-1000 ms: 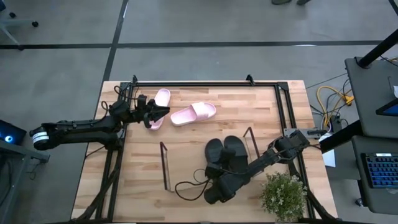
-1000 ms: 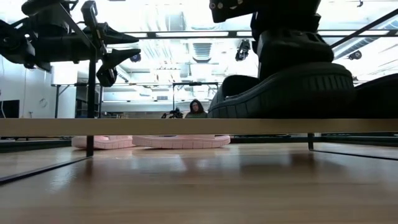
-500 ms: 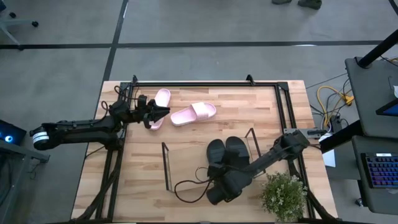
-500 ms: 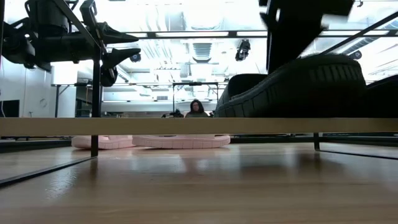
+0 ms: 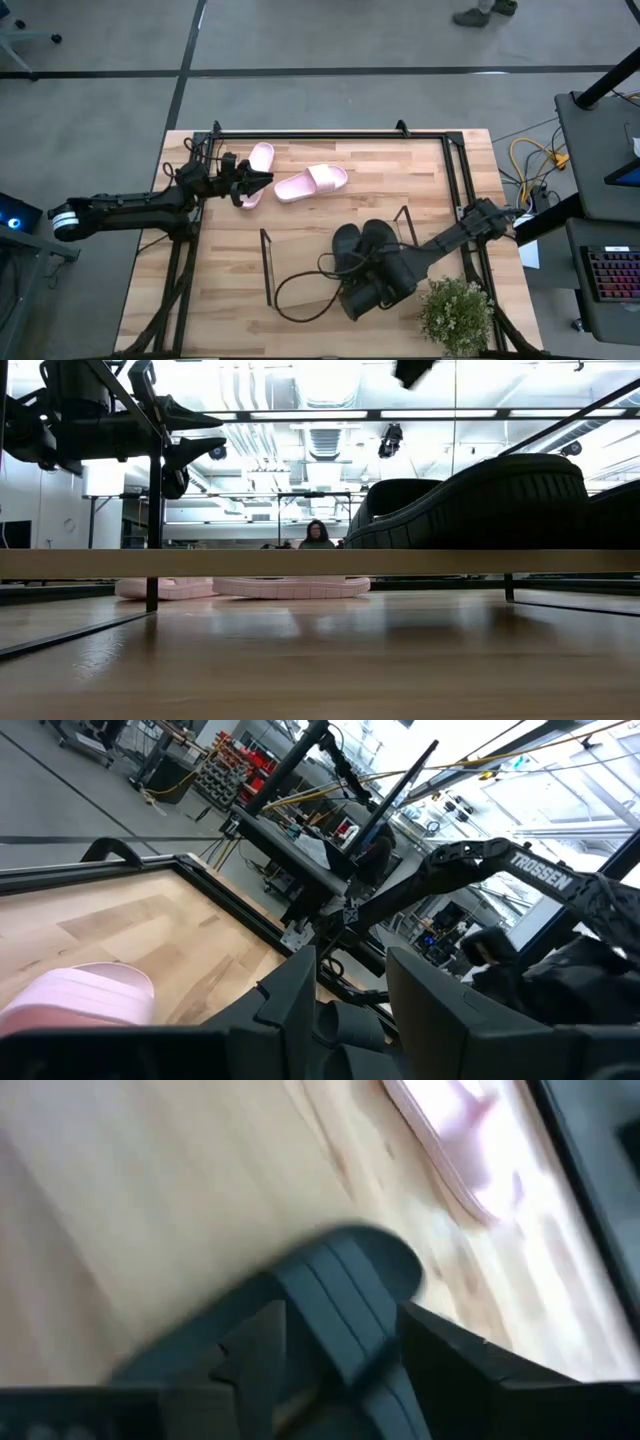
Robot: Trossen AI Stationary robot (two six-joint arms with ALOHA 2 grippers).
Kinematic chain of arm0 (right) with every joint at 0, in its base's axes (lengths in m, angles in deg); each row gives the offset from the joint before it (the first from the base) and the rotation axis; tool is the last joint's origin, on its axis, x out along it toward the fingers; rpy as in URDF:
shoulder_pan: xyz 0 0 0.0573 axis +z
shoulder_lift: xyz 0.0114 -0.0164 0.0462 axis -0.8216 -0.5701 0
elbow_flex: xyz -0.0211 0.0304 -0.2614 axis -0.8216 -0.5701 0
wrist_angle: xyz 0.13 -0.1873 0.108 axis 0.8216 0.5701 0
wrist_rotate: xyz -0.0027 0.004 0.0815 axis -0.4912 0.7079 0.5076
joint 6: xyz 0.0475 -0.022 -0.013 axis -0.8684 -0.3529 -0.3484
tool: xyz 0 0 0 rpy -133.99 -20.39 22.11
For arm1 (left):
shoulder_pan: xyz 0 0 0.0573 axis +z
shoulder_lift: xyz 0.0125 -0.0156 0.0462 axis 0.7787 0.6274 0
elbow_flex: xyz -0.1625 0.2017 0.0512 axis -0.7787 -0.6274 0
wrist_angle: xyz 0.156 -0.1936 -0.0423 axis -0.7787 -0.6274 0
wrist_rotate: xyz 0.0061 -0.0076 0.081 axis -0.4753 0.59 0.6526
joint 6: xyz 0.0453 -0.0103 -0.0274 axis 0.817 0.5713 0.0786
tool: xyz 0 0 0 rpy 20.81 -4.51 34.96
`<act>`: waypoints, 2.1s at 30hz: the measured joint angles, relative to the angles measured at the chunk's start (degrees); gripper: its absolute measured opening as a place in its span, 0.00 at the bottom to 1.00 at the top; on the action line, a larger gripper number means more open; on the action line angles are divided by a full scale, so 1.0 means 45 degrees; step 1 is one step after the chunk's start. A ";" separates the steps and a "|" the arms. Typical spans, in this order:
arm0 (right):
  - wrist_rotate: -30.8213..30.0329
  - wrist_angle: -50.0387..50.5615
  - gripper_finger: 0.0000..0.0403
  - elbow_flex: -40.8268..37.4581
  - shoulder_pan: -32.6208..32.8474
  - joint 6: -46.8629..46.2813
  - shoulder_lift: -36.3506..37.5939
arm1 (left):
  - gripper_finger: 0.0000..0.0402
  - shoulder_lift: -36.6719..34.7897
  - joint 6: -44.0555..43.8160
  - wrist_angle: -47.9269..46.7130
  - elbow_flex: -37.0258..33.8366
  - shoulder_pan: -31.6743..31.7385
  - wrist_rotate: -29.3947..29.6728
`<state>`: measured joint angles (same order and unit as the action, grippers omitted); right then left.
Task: Pick and place slides into the shelf
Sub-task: Put the black slide on the shelf
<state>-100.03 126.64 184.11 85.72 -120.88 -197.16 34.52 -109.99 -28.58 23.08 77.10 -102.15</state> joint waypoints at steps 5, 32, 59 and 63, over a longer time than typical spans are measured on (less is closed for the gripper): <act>0.1130 -0.2020 0.24 -0.0020 -0.0643 0.1834 0.0418 | 0.27 0.0005 0.0000 0.0000 -0.0002 -0.0003 0.0000; 0.5270 -0.4010 0.02 -0.1453 -0.2889 0.5927 -0.0265 | 0.27 0.0005 0.0102 0.0102 0.0000 0.0000 0.0015; 0.5510 -0.4532 0.02 -0.3615 -0.2923 0.6249 -0.0241 | 0.27 0.0005 0.0107 0.0101 0.0000 0.0000 0.0019; 0.5510 -0.4248 0.02 -0.3561 -0.2923 0.6259 -0.0241 | 0.27 0.0005 0.0107 0.0097 0.0000 0.0000 0.0019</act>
<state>-75.23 107.52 168.08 72.56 -92.72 -198.24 34.55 -109.51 -28.15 23.08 77.10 -102.07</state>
